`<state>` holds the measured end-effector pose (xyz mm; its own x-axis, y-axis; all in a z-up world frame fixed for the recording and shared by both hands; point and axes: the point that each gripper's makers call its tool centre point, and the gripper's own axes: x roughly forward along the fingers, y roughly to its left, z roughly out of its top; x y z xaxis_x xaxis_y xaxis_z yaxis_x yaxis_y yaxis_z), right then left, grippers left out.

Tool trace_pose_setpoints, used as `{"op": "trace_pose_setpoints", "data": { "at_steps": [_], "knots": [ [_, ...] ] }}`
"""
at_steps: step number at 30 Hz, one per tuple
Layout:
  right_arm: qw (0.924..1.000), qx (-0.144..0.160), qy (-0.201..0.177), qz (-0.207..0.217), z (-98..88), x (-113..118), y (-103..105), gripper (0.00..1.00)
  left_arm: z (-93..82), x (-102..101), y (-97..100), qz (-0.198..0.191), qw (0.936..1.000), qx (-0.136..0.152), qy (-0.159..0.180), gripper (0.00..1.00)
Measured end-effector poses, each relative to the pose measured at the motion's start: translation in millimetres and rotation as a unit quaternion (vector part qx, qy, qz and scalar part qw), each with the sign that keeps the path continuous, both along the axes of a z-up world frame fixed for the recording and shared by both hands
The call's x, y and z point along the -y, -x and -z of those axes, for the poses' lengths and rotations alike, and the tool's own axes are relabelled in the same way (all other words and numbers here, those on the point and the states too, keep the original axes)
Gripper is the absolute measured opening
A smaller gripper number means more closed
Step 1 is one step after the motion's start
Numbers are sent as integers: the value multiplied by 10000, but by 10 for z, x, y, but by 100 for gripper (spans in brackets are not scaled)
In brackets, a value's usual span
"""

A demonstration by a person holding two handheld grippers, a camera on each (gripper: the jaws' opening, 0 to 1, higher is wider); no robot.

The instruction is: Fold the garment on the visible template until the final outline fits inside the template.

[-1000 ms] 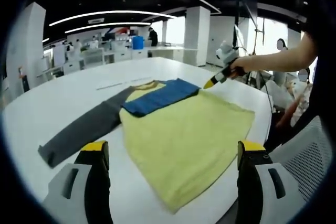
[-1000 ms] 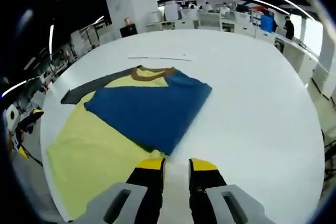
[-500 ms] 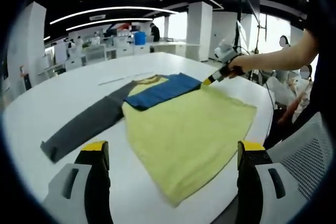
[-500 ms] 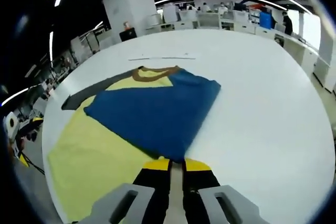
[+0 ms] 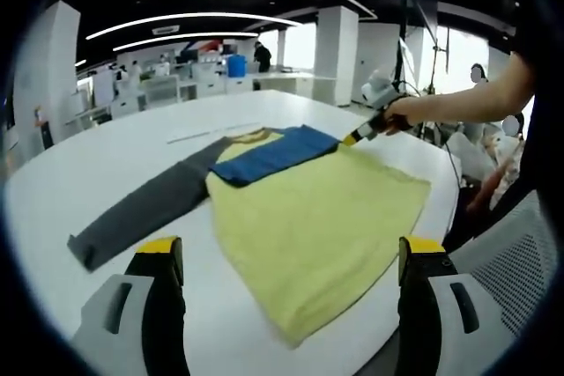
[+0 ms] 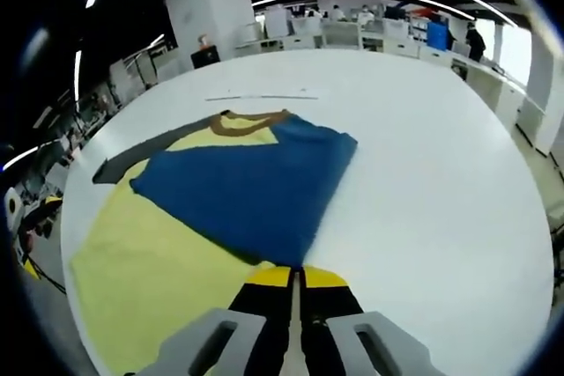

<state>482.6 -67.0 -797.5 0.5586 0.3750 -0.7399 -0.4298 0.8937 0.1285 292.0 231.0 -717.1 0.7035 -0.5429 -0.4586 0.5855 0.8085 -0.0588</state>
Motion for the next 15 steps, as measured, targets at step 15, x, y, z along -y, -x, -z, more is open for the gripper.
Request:
{"op": "trace_pose_setpoints", "data": {
  "at_steps": [15],
  "knots": [
    [9990,102,427,-53,-25,176,-18,0,43,-61,-12,15,10000,-24,-10,99]
  ]
}}
